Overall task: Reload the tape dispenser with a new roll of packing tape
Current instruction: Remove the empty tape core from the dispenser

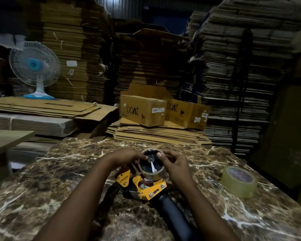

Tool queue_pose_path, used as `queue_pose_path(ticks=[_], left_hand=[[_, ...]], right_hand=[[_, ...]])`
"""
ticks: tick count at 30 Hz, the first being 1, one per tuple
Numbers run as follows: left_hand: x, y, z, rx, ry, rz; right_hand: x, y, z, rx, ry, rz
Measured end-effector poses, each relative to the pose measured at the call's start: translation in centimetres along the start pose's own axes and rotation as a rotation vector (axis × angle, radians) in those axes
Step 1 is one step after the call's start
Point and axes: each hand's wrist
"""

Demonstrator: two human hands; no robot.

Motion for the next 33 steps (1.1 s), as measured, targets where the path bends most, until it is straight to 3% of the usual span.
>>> queue_pose_path(ticks=[6,11,13,24,28,33], left_hand=[[-0.5,0.7,-0.6,-0.09,0.146,0.012],[-0.9,0.7,-0.9,-0.08,0.22,0.063],[-1.0,0.8,-0.9,-0.078,0.23,0.074],[-1.5,0.0,-3.0,0.029,0.21,0.306],[-2.1,0.2,-2.3,-0.004,0.242,0.314],[-1.8,1.0,-1.4,0.007,0.268,0.321]], right_hand=[[-0.1,0.0,-0.5,0.035,0.187,-0.039],[-0.6,0.8,-1.8,-0.162,0.628,0.102],[-1.0,1.4,-2.3,-0.185,0.696,0.136],[-1.2,1.8,-2.7,-0.141,0.353,0.088],[-1.0,1.9,-2.6,-0.225,0.162,0.063],[-1.3,1.5,-1.9,-0.238,0.16,0.085]])
Point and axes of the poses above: each hand's wrist, its own y-axis away from the middle knuckle, its own x-axis out of the back of the hand, z = x × y, and after that the axes turned 1 degree about -x, right-handed
